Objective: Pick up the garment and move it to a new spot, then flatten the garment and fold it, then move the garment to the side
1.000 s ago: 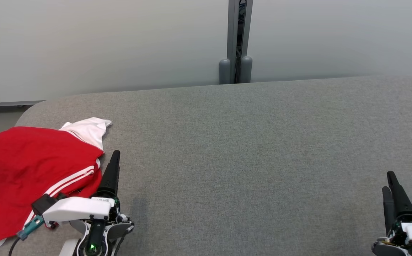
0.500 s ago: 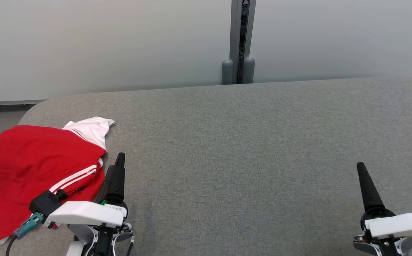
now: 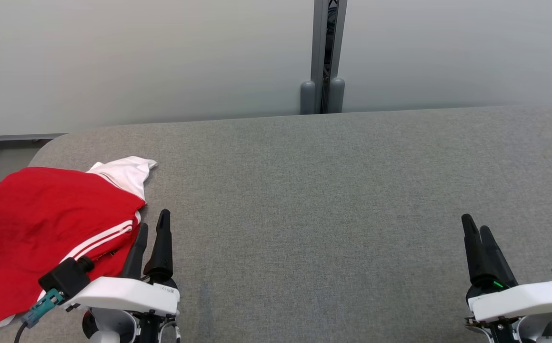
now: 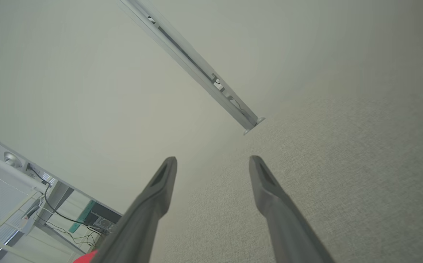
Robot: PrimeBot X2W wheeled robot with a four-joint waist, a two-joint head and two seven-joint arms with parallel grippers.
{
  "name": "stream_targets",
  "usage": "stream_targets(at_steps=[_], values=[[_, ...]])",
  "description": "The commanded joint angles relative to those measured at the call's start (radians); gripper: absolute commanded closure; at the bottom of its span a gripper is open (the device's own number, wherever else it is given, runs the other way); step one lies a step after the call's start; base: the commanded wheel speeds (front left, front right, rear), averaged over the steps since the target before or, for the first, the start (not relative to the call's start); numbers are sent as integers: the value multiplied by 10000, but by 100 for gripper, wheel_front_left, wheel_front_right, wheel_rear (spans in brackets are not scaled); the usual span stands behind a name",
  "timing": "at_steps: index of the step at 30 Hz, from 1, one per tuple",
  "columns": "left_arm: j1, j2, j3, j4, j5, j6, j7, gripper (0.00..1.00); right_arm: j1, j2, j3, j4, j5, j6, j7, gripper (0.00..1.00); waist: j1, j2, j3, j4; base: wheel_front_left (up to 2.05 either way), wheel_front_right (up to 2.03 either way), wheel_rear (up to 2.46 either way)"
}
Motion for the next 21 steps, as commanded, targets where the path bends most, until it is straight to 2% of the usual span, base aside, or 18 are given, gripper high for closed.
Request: stream_targets(at_steps=[1,21], values=[[-27,40,20,-334,465,127,-135,0,18,-94,-13,-221,-532,17,-170,0,0,0,-5,-10,0,0,0],[453,53,-102,-1012,2798,507,-630,0,197,-128,574,-512,-2725,18,-766,0,0,0,26,-40,0,0,0]])
